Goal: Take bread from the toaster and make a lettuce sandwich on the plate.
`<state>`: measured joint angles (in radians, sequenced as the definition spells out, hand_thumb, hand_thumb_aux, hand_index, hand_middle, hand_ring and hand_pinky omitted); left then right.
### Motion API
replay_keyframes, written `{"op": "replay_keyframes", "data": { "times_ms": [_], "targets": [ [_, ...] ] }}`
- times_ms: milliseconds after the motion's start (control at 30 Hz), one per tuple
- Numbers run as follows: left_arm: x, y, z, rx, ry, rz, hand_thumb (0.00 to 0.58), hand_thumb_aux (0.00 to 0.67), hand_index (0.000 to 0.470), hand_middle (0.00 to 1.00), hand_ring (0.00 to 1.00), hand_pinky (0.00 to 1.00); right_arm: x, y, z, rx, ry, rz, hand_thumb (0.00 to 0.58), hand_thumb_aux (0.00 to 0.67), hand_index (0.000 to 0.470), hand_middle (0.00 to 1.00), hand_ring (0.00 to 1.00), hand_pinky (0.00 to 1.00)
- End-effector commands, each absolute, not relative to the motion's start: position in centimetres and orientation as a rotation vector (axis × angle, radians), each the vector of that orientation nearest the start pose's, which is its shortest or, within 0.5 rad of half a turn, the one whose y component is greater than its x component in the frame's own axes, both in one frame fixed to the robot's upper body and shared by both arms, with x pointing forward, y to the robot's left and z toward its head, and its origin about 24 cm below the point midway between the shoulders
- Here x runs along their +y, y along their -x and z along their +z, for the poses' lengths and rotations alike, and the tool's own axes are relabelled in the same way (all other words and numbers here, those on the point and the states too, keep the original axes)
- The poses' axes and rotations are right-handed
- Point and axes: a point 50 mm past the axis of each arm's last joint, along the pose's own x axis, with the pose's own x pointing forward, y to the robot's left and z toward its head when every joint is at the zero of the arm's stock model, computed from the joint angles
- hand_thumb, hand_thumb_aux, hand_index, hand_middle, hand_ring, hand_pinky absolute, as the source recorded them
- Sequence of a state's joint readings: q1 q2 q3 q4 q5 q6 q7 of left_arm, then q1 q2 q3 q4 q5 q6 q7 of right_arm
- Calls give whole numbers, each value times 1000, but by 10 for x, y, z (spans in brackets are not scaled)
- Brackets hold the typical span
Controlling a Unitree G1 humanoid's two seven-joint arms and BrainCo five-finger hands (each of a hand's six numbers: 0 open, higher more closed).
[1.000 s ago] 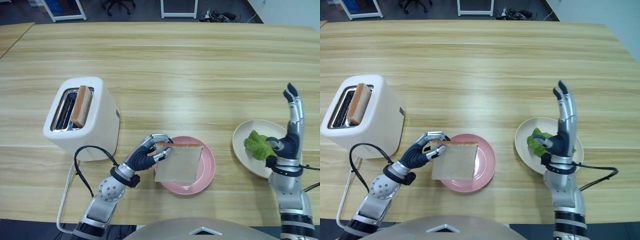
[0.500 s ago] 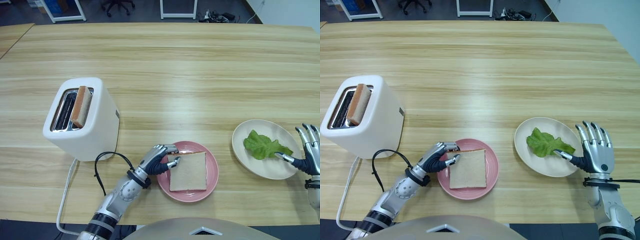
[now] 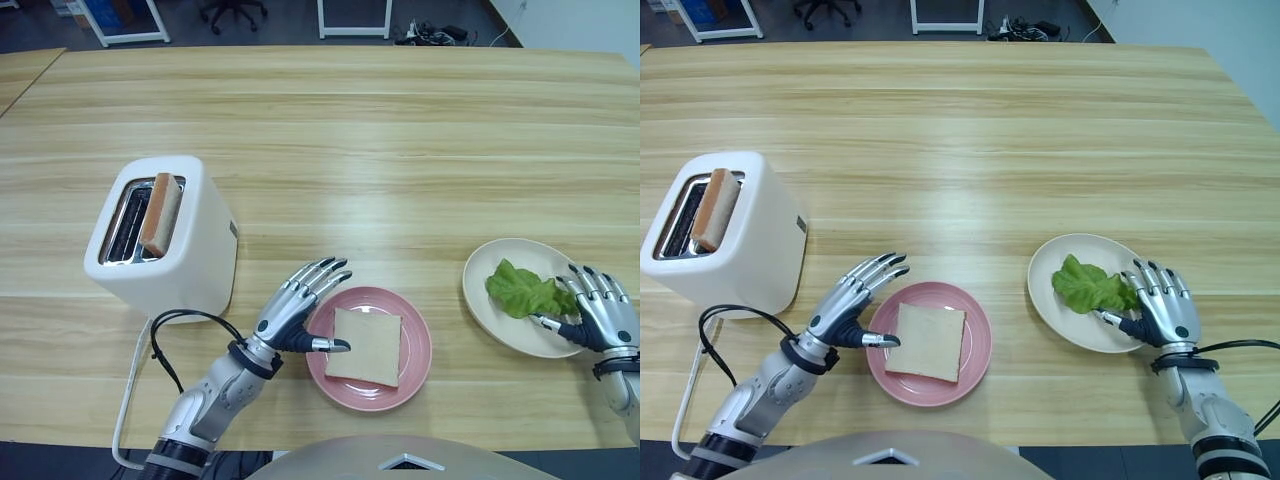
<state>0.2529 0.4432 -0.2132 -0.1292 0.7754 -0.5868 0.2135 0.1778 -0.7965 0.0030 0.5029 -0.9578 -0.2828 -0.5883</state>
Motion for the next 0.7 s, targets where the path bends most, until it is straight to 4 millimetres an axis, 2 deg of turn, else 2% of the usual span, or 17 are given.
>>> {"op": "replay_keyframes", "data": {
  "times_ms": [33, 267, 367, 467, 567, 700],
  "targets": [
    [156, -175, 59, -543, -1011, -360, 0, 0, 0, 0, 0, 0, -344, -181, 21, 5, 1726, -45, 580, 670, 470, 0, 0, 0],
    [177, -173, 65, -518, -1011, -224, 0, 0, 0, 0, 0, 0, -332, -188, 32, -127, 1722, -98, 580, 670, 470, 0, 0, 0],
    [187, -174, 68, -509, -1011, -153, 0, 0, 0, 0, 0, 0, -318, -190, 41, -247, 1704, -132, 580, 670, 470, 0, 0, 0],
    [196, -175, 73, -524, -996, -64, 0, 0, 0, 0, 0, 0, -294, -192, 60, -422, 1643, -193, 580, 670, 470, 0, 0, 0],
    [201, -175, 83, -598, -962, 41, 0, 0, 0, 0, 0, 0, -256, -194, 84, -634, 1522, -210, 580, 670, 470, 0, 0, 0],
    [201, -176, 93, -676, -908, 115, 0, 0, 0, 0, 0, 0, -207, -197, 89, -818, 1371, -64, 580, 670, 470, 0, 0, 0]
  ]
}}
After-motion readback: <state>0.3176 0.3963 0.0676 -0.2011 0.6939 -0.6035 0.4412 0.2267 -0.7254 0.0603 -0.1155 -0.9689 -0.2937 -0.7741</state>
